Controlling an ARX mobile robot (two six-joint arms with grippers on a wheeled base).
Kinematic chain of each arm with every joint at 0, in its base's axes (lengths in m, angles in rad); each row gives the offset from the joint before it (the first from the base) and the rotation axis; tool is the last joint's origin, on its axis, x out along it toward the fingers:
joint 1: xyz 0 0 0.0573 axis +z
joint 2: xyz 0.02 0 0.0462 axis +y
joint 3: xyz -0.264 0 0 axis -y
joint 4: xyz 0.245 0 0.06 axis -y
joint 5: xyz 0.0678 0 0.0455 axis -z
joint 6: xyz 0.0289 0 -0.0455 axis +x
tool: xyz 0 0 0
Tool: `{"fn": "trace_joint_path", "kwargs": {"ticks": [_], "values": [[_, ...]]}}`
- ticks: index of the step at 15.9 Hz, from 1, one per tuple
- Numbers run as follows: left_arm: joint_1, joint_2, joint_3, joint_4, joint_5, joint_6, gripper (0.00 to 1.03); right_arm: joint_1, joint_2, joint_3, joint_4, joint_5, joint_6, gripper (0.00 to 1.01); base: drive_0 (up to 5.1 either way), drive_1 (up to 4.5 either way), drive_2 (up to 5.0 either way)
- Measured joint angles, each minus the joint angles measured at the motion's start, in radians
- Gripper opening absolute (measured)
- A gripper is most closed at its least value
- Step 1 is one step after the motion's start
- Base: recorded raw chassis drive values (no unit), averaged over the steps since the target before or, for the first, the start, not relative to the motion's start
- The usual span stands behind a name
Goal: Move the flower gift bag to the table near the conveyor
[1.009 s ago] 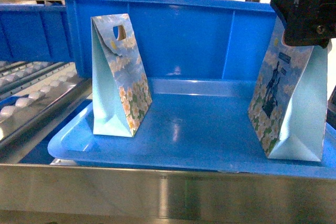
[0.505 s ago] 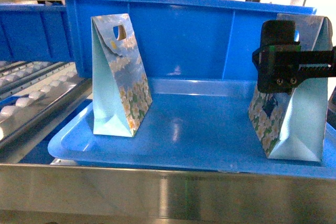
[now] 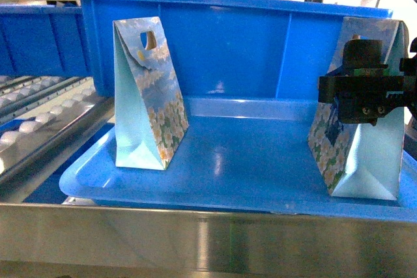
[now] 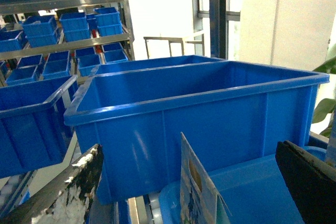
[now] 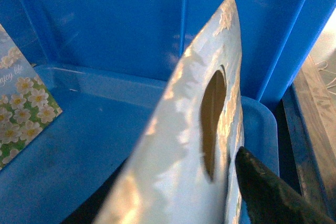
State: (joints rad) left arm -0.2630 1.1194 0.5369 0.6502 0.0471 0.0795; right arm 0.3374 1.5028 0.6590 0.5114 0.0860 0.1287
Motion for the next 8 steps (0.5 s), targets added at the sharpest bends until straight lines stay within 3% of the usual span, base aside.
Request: {"fn": "trace_joint_path", "kwargs": {"ticks": [6, 8], "values": [[0.0, 0.0, 0.0, 0.0, 0.0, 0.0, 0.98, 0.016, -0.002, -0.006, 0.01, -0.005, 0.001, 0.27, 0.0, 0.0, 0.0], [0.0, 0.0, 0.0, 0.0, 0.0, 0.0, 0.98, 0.019, -0.007, -0.014, 0.013, -0.008, 0.0, 0.1, 0.0, 0.0, 0.0]]}}
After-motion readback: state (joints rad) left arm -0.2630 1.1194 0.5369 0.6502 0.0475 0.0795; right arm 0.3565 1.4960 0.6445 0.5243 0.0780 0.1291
